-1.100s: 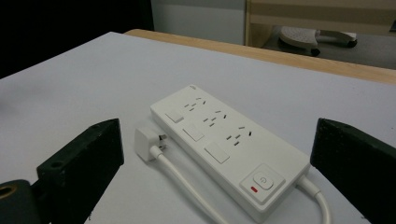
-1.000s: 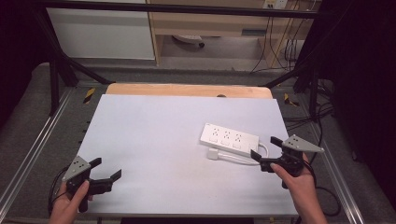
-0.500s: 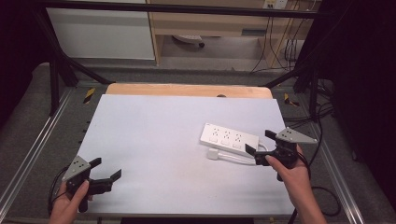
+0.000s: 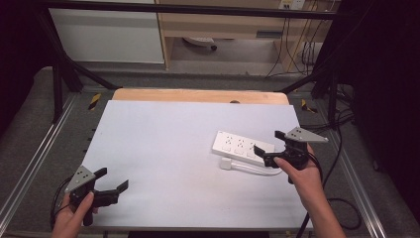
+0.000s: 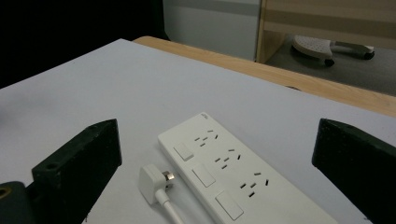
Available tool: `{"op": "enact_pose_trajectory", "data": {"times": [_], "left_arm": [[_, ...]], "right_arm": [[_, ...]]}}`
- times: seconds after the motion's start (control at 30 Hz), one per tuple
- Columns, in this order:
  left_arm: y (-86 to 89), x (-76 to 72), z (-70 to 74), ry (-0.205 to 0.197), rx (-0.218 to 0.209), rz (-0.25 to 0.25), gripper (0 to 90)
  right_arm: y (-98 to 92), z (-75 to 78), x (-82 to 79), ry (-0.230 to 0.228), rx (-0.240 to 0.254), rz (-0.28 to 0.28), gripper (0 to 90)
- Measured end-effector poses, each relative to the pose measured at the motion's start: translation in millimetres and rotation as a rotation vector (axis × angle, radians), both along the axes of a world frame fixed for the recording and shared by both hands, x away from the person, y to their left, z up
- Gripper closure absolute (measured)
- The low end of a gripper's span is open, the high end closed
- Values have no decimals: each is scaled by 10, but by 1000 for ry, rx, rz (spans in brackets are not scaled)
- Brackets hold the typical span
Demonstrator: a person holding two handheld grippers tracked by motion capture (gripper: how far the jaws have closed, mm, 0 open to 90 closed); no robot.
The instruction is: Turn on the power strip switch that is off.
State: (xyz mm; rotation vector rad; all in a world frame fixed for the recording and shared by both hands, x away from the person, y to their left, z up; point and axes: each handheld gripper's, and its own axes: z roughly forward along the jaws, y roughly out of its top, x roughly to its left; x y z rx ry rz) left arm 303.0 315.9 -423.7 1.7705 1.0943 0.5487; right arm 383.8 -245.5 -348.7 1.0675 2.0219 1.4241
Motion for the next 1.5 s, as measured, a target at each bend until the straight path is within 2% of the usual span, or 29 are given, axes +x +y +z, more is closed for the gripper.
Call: {"op": "enact_pose_trajectory", "data": {"times": [0.37,0.57,0.77,1.13,1.5], "left_arm": [[-5,2,-2,3,-5,-6,60],[-5,-2,2,1,-2,-7,60],[-2,-3,1,4,-4,-7,60],[-3,-2,-1,3,-2,-8,60],[5,-2,-3,0,-1,-10,60]], "right_arm": [[65,-32,115,10,3,1,16],[135,-25,214,20,-17,8,23],[183,-39,269,18,-16,3,26],[366,-109,374,18,-39,-9,47],[556,-249,492,34,-43,-11,102]]}}
